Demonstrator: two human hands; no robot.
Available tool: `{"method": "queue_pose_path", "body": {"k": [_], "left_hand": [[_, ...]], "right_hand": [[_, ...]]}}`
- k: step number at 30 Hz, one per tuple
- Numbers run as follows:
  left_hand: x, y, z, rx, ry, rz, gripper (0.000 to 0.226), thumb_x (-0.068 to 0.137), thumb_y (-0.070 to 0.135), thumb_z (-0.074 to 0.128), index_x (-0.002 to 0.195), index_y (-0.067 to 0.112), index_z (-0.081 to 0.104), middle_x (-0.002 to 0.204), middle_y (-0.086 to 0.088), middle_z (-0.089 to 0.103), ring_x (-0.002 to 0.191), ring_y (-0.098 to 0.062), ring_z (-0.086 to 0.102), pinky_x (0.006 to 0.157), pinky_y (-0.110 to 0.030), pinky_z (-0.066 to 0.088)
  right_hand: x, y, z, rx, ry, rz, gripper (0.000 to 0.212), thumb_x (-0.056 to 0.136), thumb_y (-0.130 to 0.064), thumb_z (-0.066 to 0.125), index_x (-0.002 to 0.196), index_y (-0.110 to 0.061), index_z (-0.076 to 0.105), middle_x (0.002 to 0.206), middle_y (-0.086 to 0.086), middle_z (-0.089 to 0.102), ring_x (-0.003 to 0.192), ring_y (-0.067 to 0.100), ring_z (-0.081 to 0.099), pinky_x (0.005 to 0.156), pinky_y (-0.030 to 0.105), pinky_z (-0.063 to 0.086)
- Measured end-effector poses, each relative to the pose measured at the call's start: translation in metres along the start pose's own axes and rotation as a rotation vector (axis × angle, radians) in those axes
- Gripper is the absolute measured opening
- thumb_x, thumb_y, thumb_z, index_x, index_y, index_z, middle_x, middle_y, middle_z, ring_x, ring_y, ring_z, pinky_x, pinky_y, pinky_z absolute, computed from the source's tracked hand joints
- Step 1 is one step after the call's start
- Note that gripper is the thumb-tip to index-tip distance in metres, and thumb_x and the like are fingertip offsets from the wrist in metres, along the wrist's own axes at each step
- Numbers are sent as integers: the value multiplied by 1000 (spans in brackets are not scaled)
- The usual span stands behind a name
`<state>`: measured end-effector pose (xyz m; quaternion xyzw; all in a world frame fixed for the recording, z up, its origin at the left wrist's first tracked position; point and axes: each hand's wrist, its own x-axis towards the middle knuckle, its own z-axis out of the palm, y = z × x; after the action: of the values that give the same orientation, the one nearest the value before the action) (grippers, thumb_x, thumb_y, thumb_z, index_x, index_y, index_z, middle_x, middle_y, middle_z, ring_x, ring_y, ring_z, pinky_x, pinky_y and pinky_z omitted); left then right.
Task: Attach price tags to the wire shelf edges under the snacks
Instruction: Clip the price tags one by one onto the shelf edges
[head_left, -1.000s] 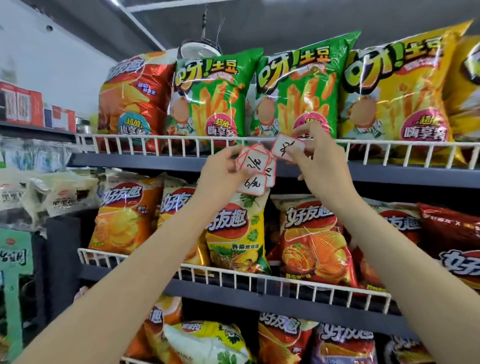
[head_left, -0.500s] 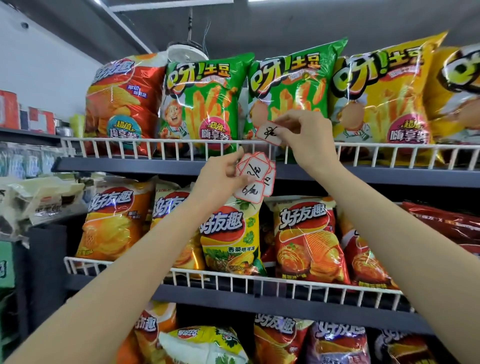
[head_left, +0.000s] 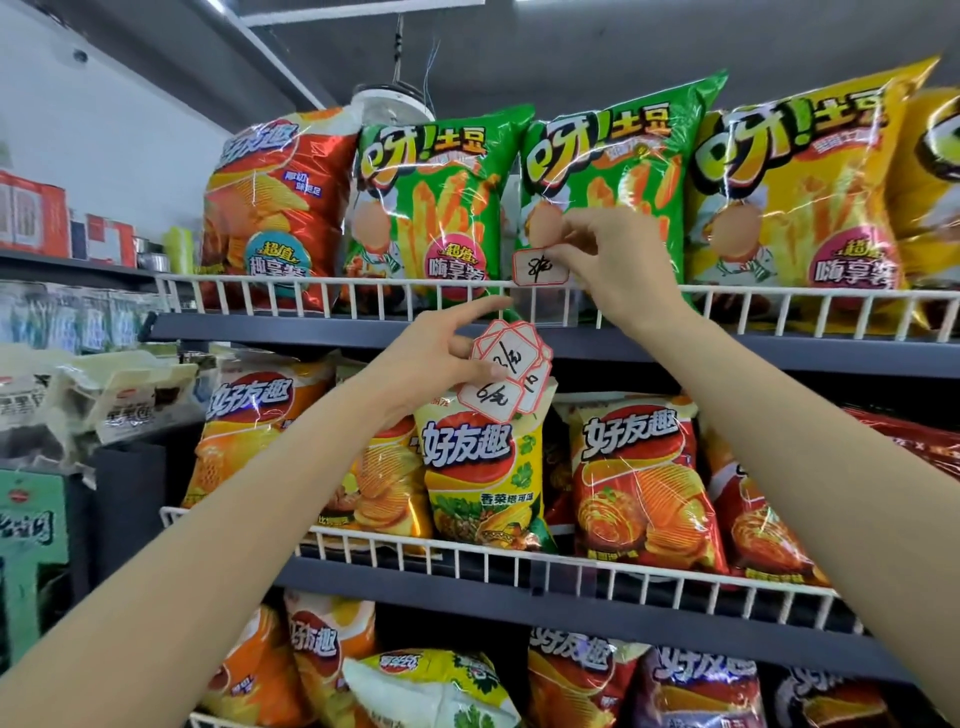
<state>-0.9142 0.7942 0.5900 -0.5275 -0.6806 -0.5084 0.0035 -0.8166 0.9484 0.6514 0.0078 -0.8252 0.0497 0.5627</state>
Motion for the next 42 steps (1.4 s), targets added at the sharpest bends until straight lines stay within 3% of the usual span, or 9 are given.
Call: {"method": "queue_pose_path", "body": {"k": [4,9,14,23,26,30,35,39,42], "left_hand": [[1,2,-2,-9,-23,-1,68,84,4,65,140,33,39,58,3,69,64,-8,67,63,-21,55],[-1,3,-1,-6,-32,2,68,85,2,64,141,29,37,41,7,56,46,0,55,52,-12,44],[1,2,-4,-16,-37,-8,68,83,3,66,139,31,40,53,5,66,56,-5,63,57,-18,51],[5,0,-4,-64,-35,-30,68,82,2,66,138,33,41,77,-5,73,74,-18,69,74,-33,58],[3,2,-3,-68,-41,-31,69,83,3,66,139,33,40,84,-10,74,75,-18,70,70,-30,58],[1,4,0,-50,-22,-12,70,83,3,66,142,28,37,61,5,70,55,-2,63,52,-14,48],[-3,3,6,-109,67,14,53,82,4,68,130,18,51,83,0,73,69,-8,70,66,-25,58],[-9,0,9,-173,94,28,24,82,7,69,105,13,65,88,0,74,74,-11,71,69,-26,59],[-10,4,18,-210,52,67,17,81,10,70,95,20,67,84,3,75,74,-11,71,64,-24,58]], "right_hand": [[-3,3,2,-71,-96,19,16,89,-21,62,98,-13,72,95,4,70,83,13,58,77,30,48],[-12,3,5,-194,-33,-15,19,90,-22,60,101,-14,73,97,2,58,89,18,53,72,26,36],[-11,-4,2,-372,-40,-116,24,90,-21,58,112,-13,65,90,12,63,90,31,55,68,40,49],[-18,-12,-1,-539,-97,-131,22,96,-17,48,108,-17,67,103,9,56,107,25,45,67,33,34],[-25,-12,2,-560,-77,-142,23,96,-14,48,112,-13,65,106,10,56,109,26,45,71,35,40],[-28,-10,2,-563,-91,-153,23,95,-12,49,114,-11,62,107,10,58,109,27,45,75,35,42],[-39,-11,2,-327,-103,-29,31,98,-21,45,124,-13,59,112,7,54,108,21,42,81,29,37],[-61,-22,-7,124,-143,183,22,87,-35,62,95,-15,67,88,0,66,80,12,57,72,24,45],[-76,-22,-15,229,-96,294,19,79,-32,73,80,-14,67,75,5,66,72,18,61,67,30,47]]}}
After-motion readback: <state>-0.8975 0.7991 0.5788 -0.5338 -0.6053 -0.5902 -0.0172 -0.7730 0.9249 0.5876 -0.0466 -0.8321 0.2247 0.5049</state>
